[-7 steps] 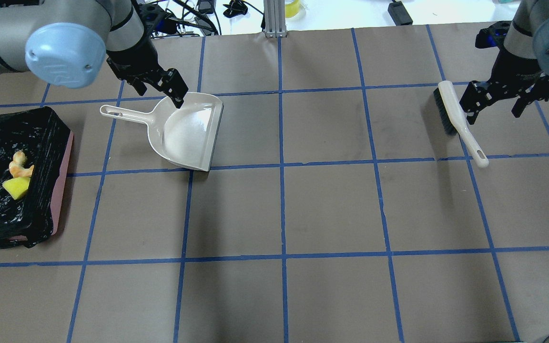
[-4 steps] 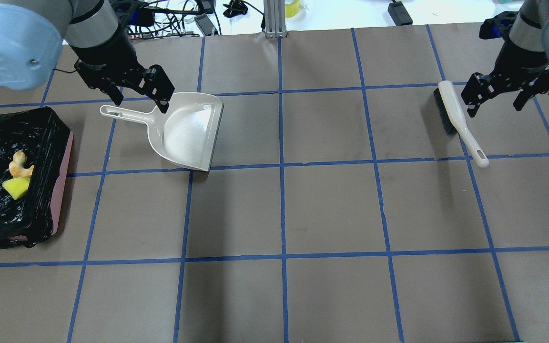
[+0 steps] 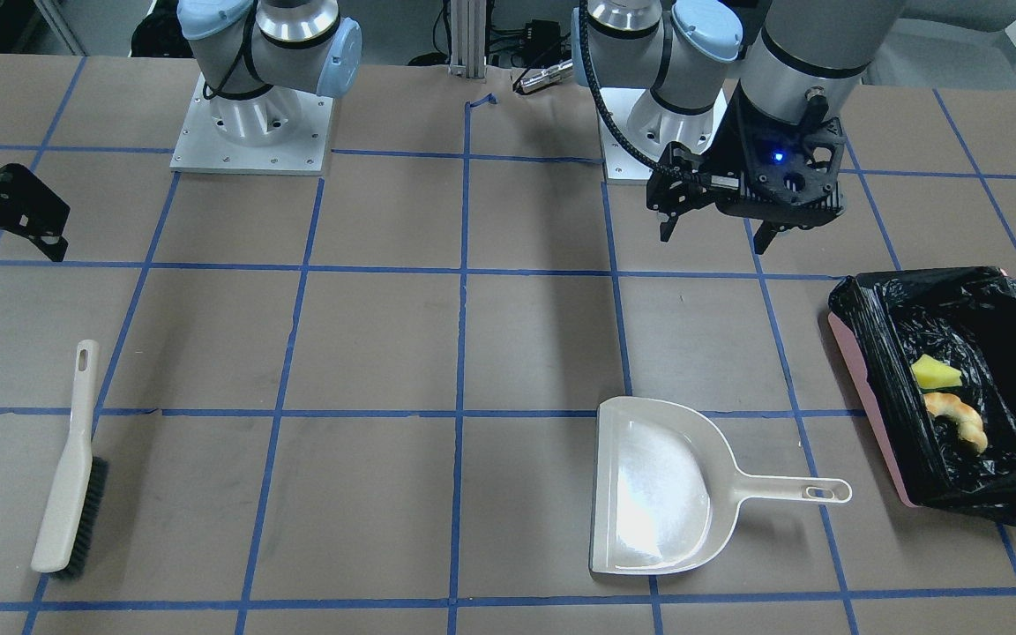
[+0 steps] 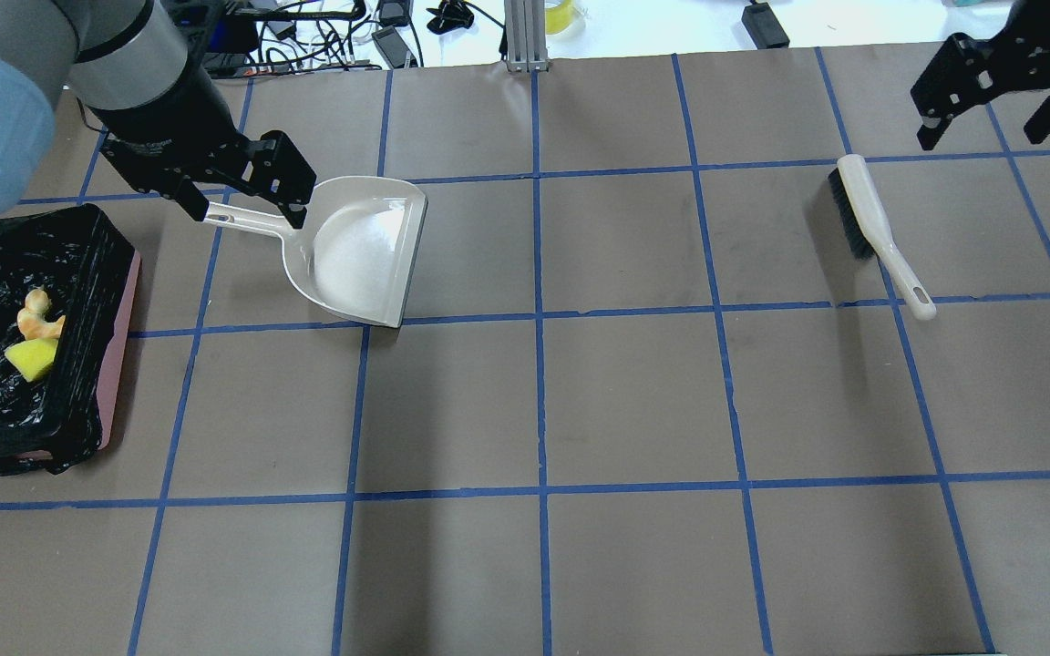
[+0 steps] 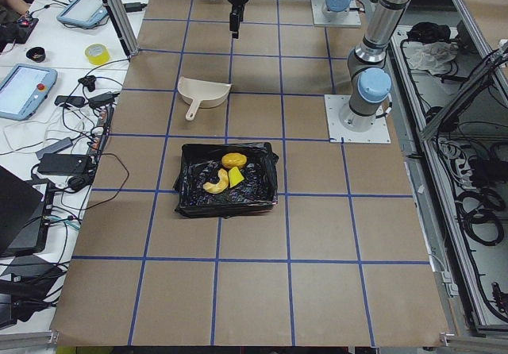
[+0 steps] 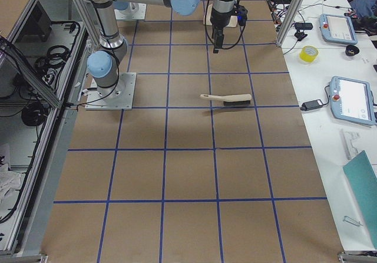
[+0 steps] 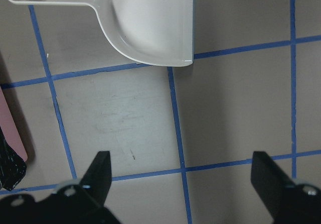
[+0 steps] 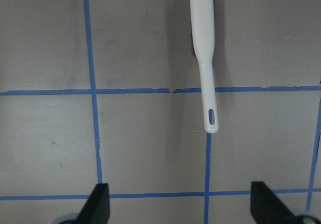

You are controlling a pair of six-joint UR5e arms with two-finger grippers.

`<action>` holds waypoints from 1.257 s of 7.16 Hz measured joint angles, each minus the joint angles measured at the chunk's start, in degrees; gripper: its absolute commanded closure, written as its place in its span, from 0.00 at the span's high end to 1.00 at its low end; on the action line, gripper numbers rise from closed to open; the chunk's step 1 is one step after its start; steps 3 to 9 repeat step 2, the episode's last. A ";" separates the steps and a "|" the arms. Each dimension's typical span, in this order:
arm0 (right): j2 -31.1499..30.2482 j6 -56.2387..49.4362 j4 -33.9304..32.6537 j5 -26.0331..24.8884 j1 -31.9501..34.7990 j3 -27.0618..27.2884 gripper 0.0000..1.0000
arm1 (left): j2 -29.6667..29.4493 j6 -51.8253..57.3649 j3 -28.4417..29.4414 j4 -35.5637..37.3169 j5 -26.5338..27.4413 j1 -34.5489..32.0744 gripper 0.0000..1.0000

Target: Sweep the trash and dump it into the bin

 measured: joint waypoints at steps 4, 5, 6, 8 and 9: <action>-0.27 8.55 1.40 0.69 6.70 -1.32 1.00 | 0.51 0.02 -0.55 0.06 -0.27 0.28 1.00; -0.27 8.55 1.40 0.69 6.70 -1.32 1.00 | 0.51 0.02 -0.55 0.06 -0.27 0.28 1.00; -0.27 8.55 1.40 0.69 6.70 -1.32 1.00 | 0.51 0.02 -0.55 0.06 -0.27 0.28 1.00; -0.27 8.55 1.40 0.69 6.70 -1.32 1.00 | 0.51 0.02 -0.55 0.06 -0.27 0.28 1.00; -0.27 8.55 1.40 0.69 6.70 -1.32 1.00 | 0.51 0.02 -0.55 0.06 -0.27 0.28 1.00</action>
